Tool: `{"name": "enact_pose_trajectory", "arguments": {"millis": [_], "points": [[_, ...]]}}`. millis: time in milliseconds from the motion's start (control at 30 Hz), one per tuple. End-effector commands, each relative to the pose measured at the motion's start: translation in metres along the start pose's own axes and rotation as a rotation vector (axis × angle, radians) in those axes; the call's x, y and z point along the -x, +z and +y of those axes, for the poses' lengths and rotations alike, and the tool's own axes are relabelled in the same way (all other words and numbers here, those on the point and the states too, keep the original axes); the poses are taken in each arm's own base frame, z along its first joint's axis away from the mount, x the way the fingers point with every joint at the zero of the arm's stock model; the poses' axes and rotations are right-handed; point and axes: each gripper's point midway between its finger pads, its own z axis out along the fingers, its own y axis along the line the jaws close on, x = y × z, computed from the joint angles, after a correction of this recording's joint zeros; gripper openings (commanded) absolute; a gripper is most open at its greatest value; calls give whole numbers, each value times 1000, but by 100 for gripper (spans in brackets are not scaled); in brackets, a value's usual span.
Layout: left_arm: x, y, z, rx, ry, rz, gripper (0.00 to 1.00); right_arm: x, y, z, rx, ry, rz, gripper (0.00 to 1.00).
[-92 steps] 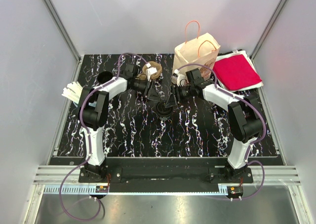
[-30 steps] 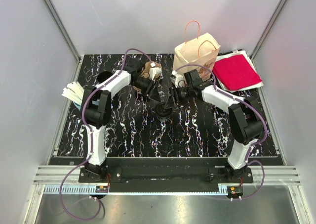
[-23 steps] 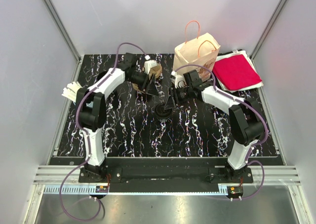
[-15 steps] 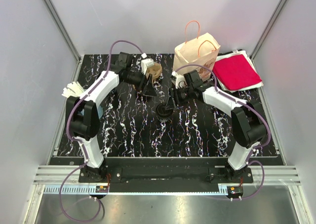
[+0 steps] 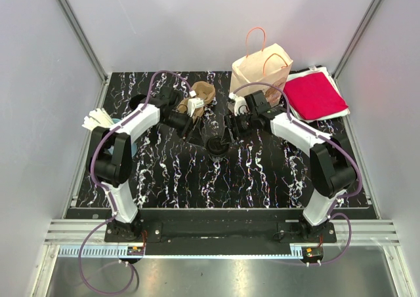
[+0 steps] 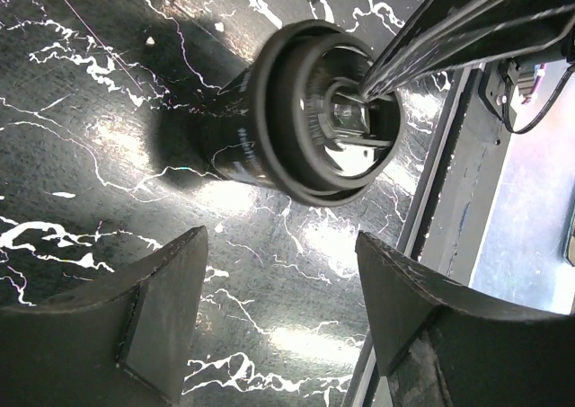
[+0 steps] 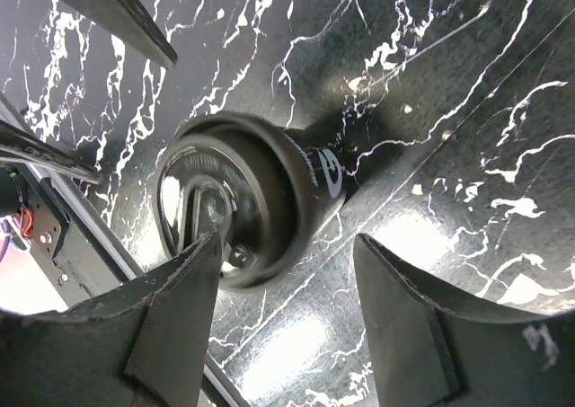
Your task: Pack the takeout coffee
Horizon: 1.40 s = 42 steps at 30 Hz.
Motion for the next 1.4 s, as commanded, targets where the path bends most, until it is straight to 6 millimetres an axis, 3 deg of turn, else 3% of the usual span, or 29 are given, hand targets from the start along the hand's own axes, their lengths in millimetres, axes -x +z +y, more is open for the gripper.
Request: {"name": "enact_pose_trajectory", "arguments": {"millis": [0,233,533,800,1367], "points": [[14,-8,-14,-24,78,-48,70,38,-27,25,19,-84,-91,67],[16,-4,-7,-21,61,-43,70,51,-36,31,17,-107,-105,66],[5,2,-18,-86,75,-22,70,34,-44,12,-61,-128,-97,53],[-3,20,-13,-80,59,31,70,13,-27,-8,-68,-148,-32,41],[16,33,-3,-65,63,37,69,0,-7,-3,37,-147,24,32]]}}
